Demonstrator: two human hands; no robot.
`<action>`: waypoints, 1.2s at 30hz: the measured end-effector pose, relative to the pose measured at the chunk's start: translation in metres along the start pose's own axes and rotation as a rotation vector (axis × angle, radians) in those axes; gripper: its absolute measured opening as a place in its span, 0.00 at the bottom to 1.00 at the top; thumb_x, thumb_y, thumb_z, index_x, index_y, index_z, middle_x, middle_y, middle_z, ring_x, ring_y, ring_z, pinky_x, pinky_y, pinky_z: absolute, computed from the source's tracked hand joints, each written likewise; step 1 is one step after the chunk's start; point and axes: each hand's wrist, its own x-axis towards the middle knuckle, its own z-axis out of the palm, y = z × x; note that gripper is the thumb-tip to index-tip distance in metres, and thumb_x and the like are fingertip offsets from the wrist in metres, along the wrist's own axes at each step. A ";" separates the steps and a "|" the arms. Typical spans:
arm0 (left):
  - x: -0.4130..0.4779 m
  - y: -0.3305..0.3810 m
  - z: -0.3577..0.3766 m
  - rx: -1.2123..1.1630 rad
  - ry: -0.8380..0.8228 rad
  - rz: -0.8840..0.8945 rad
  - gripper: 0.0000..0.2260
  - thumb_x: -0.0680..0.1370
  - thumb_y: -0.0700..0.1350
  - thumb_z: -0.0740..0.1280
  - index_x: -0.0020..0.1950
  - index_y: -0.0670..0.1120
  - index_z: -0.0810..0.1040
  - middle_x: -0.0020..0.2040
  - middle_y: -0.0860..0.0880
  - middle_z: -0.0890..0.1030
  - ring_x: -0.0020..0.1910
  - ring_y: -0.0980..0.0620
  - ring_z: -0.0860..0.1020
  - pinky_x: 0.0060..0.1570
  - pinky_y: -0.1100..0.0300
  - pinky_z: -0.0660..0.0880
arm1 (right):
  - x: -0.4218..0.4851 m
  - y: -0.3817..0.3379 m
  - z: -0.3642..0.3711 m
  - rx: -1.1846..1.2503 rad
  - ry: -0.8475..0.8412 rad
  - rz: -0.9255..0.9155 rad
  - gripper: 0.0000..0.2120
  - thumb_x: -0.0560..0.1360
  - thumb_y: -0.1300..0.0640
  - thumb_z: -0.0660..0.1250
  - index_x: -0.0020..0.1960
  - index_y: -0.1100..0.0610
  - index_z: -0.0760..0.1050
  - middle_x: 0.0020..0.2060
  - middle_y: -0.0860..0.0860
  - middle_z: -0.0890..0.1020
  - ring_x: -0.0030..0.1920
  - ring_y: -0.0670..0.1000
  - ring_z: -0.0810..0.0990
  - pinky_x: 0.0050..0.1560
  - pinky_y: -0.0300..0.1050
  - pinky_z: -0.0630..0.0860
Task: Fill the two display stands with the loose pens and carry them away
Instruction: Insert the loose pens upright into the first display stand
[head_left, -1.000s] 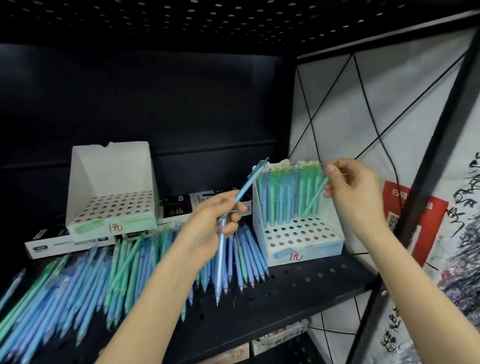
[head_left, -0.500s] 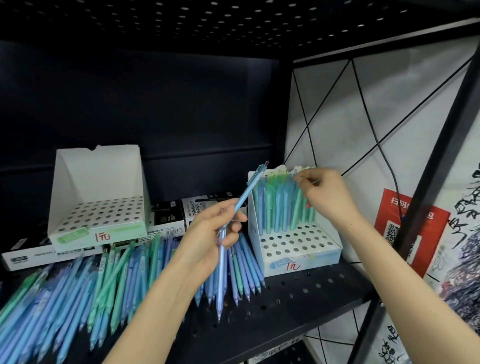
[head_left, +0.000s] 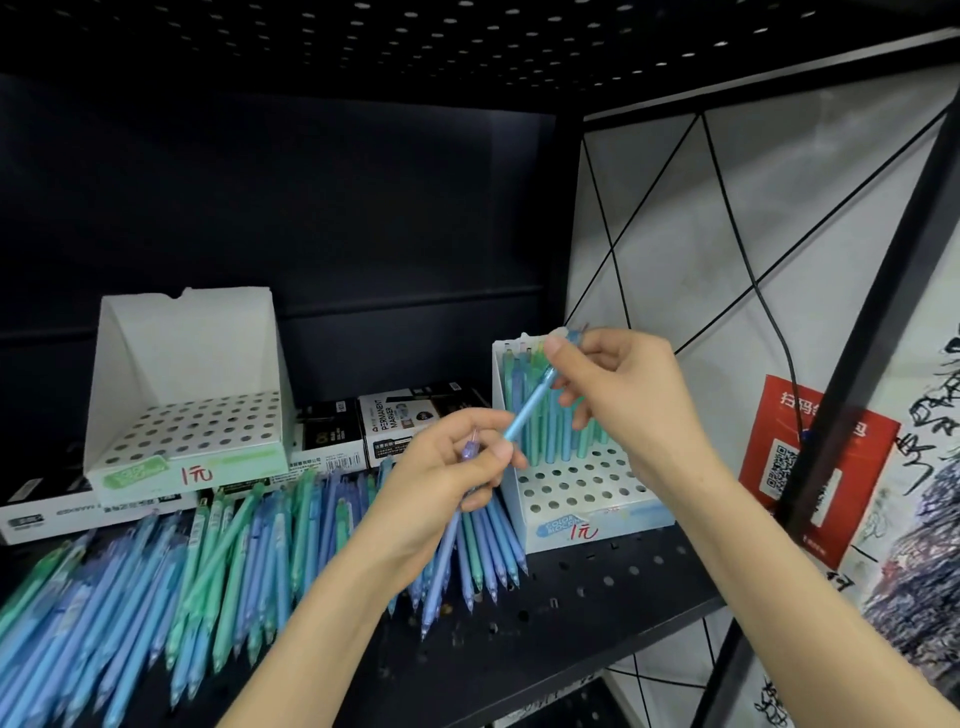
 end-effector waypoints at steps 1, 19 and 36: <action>-0.001 -0.001 0.000 0.024 0.001 0.004 0.10 0.77 0.35 0.63 0.56 0.42 0.77 0.37 0.48 0.80 0.31 0.57 0.69 0.27 0.66 0.64 | 0.000 -0.001 -0.004 0.079 -0.015 0.033 0.09 0.75 0.57 0.67 0.40 0.62 0.77 0.30 0.55 0.78 0.27 0.47 0.76 0.25 0.38 0.74; 0.007 -0.001 -0.005 -0.420 0.243 -0.096 0.09 0.80 0.38 0.58 0.53 0.39 0.77 0.33 0.45 0.77 0.33 0.53 0.72 0.24 0.65 0.66 | 0.023 0.053 -0.038 -0.551 0.294 -0.197 0.13 0.79 0.60 0.58 0.62 0.59 0.72 0.36 0.55 0.80 0.36 0.56 0.80 0.42 0.52 0.77; 0.008 0.007 0.000 -0.673 0.324 -0.132 0.05 0.80 0.36 0.56 0.47 0.40 0.71 0.32 0.44 0.80 0.33 0.51 0.76 0.30 0.63 0.74 | 0.032 0.063 -0.028 -0.671 0.112 -0.089 0.14 0.78 0.60 0.60 0.63 0.61 0.73 0.42 0.57 0.81 0.38 0.56 0.81 0.40 0.44 0.74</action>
